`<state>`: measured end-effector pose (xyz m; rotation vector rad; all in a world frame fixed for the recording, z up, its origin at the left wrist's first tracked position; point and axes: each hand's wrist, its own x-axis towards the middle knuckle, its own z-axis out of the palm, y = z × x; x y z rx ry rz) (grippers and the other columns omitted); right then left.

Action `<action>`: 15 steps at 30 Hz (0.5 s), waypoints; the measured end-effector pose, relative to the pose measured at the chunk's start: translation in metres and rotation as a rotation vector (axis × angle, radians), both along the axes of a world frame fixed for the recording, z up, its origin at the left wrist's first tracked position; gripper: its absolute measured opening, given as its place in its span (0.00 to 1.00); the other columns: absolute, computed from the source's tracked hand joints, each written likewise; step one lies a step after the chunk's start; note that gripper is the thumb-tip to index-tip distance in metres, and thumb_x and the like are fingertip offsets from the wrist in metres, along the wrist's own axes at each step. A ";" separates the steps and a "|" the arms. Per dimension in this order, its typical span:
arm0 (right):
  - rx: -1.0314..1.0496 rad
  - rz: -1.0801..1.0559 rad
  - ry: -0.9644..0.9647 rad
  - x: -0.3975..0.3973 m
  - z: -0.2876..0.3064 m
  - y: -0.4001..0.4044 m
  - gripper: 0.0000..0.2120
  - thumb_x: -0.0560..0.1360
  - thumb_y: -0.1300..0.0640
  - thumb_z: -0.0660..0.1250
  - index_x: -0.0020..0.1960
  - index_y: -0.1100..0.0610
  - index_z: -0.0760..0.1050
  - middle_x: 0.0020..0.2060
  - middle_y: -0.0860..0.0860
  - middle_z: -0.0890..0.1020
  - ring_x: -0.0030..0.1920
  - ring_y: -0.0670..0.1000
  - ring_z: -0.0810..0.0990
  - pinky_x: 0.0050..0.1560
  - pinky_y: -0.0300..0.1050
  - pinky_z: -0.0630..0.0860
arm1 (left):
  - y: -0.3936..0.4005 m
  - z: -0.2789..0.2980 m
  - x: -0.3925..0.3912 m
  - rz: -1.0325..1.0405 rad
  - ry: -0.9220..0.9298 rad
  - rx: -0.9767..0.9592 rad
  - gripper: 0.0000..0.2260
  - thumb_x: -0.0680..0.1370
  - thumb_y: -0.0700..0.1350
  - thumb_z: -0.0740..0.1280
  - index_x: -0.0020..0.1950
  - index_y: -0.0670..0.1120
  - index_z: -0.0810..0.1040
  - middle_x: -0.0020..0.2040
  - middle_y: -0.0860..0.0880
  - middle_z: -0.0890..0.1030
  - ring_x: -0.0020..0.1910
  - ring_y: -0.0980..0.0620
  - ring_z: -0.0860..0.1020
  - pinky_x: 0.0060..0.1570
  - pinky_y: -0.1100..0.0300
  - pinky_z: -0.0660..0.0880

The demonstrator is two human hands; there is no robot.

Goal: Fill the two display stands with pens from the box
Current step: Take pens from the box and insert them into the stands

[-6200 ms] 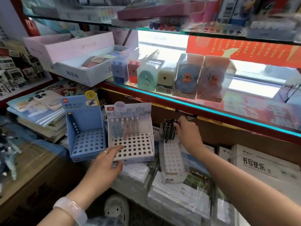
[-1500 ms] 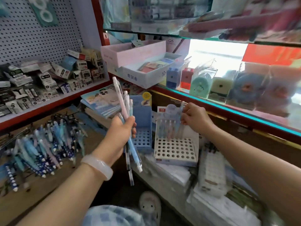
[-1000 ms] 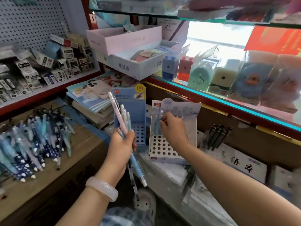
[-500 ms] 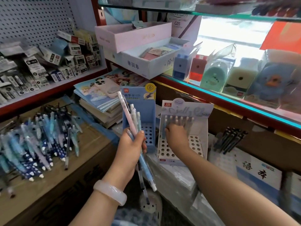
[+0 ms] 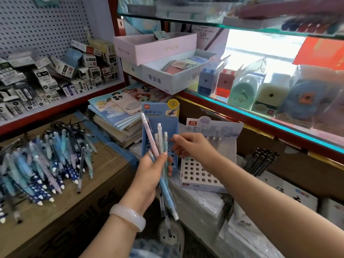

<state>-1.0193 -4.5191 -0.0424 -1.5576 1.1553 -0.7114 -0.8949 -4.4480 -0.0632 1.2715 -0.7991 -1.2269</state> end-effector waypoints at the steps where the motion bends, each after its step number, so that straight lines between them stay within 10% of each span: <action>1: 0.029 0.031 -0.018 0.004 0.006 0.002 0.12 0.79 0.52 0.62 0.53 0.59 0.78 0.41 0.51 0.82 0.40 0.45 0.80 0.42 0.34 0.79 | 0.000 0.000 -0.001 0.006 -0.001 0.004 0.04 0.79 0.41 0.61 0.49 0.46 0.75 0.37 0.47 0.78 0.33 0.52 0.75 0.32 0.60 0.73; 10: 0.212 0.070 0.024 0.017 0.009 0.010 0.10 0.76 0.57 0.66 0.54 0.61 0.78 0.41 0.52 0.79 0.40 0.46 0.78 0.54 0.46 0.80 | 0.007 0.002 -0.002 0.035 0.048 0.011 0.07 0.80 0.40 0.59 0.49 0.46 0.76 0.35 0.48 0.81 0.29 0.54 0.79 0.28 0.62 0.76; 15: 0.284 -0.068 -0.163 0.007 0.010 0.010 0.09 0.78 0.58 0.63 0.56 0.62 0.75 0.41 0.53 0.79 0.40 0.46 0.78 0.43 0.38 0.79 | 0.007 0.000 -0.002 0.055 0.055 0.047 0.07 0.80 0.40 0.59 0.48 0.39 0.74 0.30 0.47 0.81 0.28 0.51 0.80 0.33 0.56 0.78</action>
